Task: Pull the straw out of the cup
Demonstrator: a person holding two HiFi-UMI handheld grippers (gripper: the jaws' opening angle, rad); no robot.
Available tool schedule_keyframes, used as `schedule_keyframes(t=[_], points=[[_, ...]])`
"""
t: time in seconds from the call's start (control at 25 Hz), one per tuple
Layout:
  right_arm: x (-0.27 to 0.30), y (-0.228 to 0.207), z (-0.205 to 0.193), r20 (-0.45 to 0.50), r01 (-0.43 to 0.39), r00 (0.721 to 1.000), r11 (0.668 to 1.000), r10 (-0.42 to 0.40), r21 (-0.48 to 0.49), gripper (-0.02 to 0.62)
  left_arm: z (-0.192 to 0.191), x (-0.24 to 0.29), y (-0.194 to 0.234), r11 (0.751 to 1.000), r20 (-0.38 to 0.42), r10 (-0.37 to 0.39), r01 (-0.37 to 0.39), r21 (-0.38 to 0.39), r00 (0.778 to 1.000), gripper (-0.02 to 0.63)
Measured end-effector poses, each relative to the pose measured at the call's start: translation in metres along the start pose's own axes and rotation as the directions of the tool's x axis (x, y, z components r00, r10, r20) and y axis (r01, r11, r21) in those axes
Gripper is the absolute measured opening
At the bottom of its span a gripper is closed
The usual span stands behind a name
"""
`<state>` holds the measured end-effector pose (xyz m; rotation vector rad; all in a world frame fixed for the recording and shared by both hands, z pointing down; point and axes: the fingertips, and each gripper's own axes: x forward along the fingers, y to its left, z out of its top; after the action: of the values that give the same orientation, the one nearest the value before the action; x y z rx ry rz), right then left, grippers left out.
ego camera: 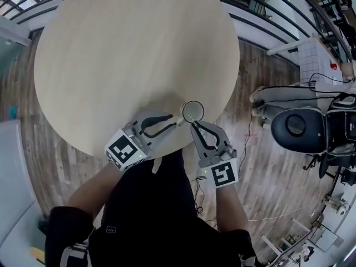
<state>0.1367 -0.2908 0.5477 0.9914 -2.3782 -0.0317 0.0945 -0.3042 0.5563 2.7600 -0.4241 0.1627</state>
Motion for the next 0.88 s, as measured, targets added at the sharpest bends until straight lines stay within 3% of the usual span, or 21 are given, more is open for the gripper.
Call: schedule_keyframes(t=[0.12, 0.24, 0.6, 0.88], points=[[-0.009, -0.006, 0.017, 0.057, 0.015, 0.998, 1.0, -0.016, 0.019, 0.04, 0.013, -0.005, -0.005, 1.0, 0.014, 0.013, -0.013, 0.015, 1.0, 0.074], [-0.017, -0.011, 0.038, 0.149, 0.039, 0.987, 0.994, -0.055, 0.105, 0.04, 0.027, -0.012, -0.011, 0.999, 0.036, 0.023, -0.024, 0.025, 0.999, 0.074], [-0.052, -0.015, 0.059, 0.158, 0.087, 0.98, 0.977, -0.119, 0.194, 0.04, 0.057, -0.045, -0.033, 0.997, 0.042, 0.052, -0.054, 0.047, 0.998, 0.074], [-0.077, -0.024, 0.099, 0.263, 0.072, 0.956, 0.971, -0.133, 0.229, 0.038, 0.085, -0.057, -0.035, 0.993, 0.048, 0.085, -0.089, 0.078, 0.995, 0.074]])
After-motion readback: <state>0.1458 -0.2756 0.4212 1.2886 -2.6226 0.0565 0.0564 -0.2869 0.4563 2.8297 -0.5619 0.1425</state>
